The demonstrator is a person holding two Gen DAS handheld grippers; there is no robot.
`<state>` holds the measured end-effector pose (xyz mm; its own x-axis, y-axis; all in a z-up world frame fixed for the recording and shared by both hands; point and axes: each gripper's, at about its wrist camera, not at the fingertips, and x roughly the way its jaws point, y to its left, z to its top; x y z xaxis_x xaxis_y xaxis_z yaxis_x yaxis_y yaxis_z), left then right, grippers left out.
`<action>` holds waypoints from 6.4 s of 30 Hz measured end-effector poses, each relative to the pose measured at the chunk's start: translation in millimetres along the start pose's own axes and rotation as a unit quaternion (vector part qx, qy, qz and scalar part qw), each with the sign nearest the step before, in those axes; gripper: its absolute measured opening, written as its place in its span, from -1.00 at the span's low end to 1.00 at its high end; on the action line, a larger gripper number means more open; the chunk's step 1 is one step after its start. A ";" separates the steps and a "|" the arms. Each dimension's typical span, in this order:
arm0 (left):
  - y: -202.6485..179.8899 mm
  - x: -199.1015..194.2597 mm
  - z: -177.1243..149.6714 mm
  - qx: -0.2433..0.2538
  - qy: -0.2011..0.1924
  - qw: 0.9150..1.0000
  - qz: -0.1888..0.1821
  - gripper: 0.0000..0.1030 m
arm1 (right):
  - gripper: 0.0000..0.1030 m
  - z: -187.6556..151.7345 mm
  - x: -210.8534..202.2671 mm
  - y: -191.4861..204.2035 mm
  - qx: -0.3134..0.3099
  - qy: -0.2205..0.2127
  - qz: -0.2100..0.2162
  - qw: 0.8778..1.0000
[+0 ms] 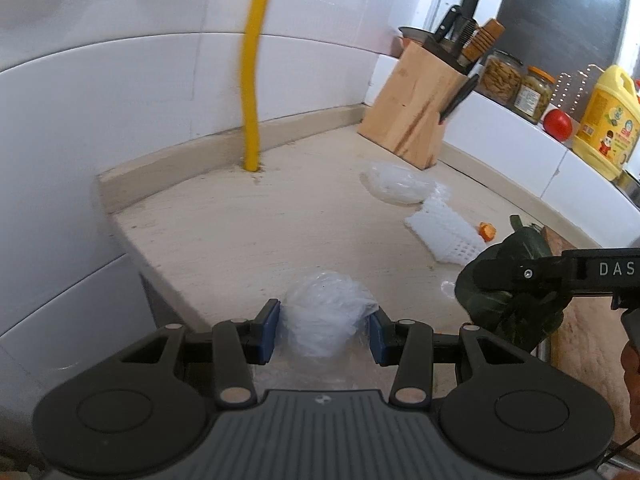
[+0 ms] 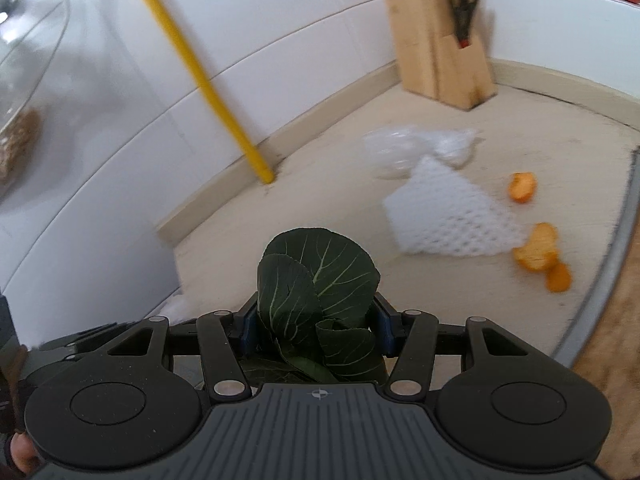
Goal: Collect trash
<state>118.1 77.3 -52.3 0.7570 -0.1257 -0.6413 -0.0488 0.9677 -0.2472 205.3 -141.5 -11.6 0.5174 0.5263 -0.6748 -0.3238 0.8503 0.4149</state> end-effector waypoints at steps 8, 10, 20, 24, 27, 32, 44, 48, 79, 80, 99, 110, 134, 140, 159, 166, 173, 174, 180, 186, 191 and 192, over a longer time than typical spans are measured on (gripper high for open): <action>27.7 -22.6 -8.2 -0.022 -0.009 0.999 0.028 -0.24 | 0.19 -5.3 19.7 41.3 -0.033 0.020 0.032 0.999; 34.0 -27.9 -10.5 -0.026 -0.012 0.999 0.033 -0.24 | 0.18 -6.3 22.4 49.1 -0.039 0.024 0.037 0.998; 52.5 -47.8 -19.0 -0.035 -0.024 0.998 0.042 -0.24 | 0.18 -11.0 29.0 76.0 -0.057 0.032 0.046 0.997; 59.2 -56.1 -22.6 -0.037 -0.030 0.998 0.045 -0.24 | 0.19 -14.7 30.3 86.3 -0.064 0.033 0.048 0.996; 64.2 -62.0 -25.1 -0.039 -0.033 0.998 0.047 -0.24 | 0.19 -17.7 31.3 94.3 -0.069 0.035 0.049 0.996; 73.3 -71.8 -29.2 -0.041 -0.038 0.997 0.050 -0.24 | 0.19 -23.0 31.9 106.1 -0.076 0.036 0.051 0.995; 99.1 -95.9 -41.7 -0.052 -0.047 0.996 0.063 -0.24 | 0.19 -35.3 44.6 139.9 -0.095 0.048 0.062 0.992; 107.3 -103.5 -43.7 -0.053 -0.053 0.995 0.068 -0.24 | 0.19 -41.1 45.9 151.4 -0.102 0.051 0.068 0.991; 160.1 -107.2 -61.6 -0.091 -0.049 0.989 0.105 -0.24 | 0.19 -62.8 83.5 218.2 -0.158 0.085 0.080 0.981; 160.7 -106.3 -62.0 -0.091 -0.047 0.989 0.107 -0.24 | 0.19 -63.1 84.6 218.5 -0.157 0.087 0.079 0.981; 162.9 -92.7 -63.8 -0.081 -0.017 0.987 0.139 -0.24 | 0.19 -69.5 110.1 217.9 -0.158 0.112 0.064 0.979; 162.7 -85.4 -64.2 -0.075 -0.001 0.987 0.146 -0.24 | 0.19 -69.7 115.1 214.3 -0.154 0.116 0.056 0.980; 170.7 -49.1 -56.6 -0.092 0.056 0.980 0.166 -0.09 | 0.23 -74.9 154.7 212.6 -0.160 0.130 0.024 0.978; 174.2 -42.5 -56.0 -0.094 0.065 0.977 0.179 0.01 | 0.29 -74.7 168.9 207.7 -0.148 0.139 0.020 0.979; 176.4 -51.3 -52.2 -0.100 0.038 0.979 0.176 0.06 | 0.36 -74.5 140.4 186.9 -0.127 0.127 0.015 0.984; 170.1 -52.2 -51.3 -0.082 0.031 0.980 0.179 0.06 | 0.41 -76.0 112.2 184.2 -0.125 0.111 0.019 0.986; 159.5 -55.9 -52.7 -0.044 0.015 0.980 0.195 0.06 | 0.42 -72.9 82.3 180.8 -0.131 0.085 0.028 0.987; 157.7 -56.6 -53.0 -0.037 0.013 0.980 0.195 0.06 | 0.43 -71.8 78.9 180.3 -0.132 0.079 0.028 0.988; 141.0 -63.0 -54.7 0.003 -0.010 0.982 0.191 0.06 | 0.50 -58.2 48.6 162.8 -0.128 0.047 0.035 0.990; 100.9 -72.2 -49.0 0.013 -0.042 0.987 0.152 0.08 | 0.50 -49.0 16.9 133.0 -0.127 0.013 0.016 0.992; 48.5 -55.6 -34.3 0.035 -0.043 0.995 0.085 0.08 | 0.52 -37.5 -7.1 96.1 -0.119 -0.022 -0.026 0.992; 36.7 -51.8 -30.6 0.046 -0.044 0.995 0.072 0.08 | 0.53 -35.1 -10.8 88.3 -0.114 -0.027 -0.034 0.993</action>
<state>57.1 112.6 -50.3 0.8002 0.0315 -0.5989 -0.1045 0.9907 -0.0875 143.3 -72.3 10.9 0.5840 0.4724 -0.6601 -0.4538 0.8643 0.2170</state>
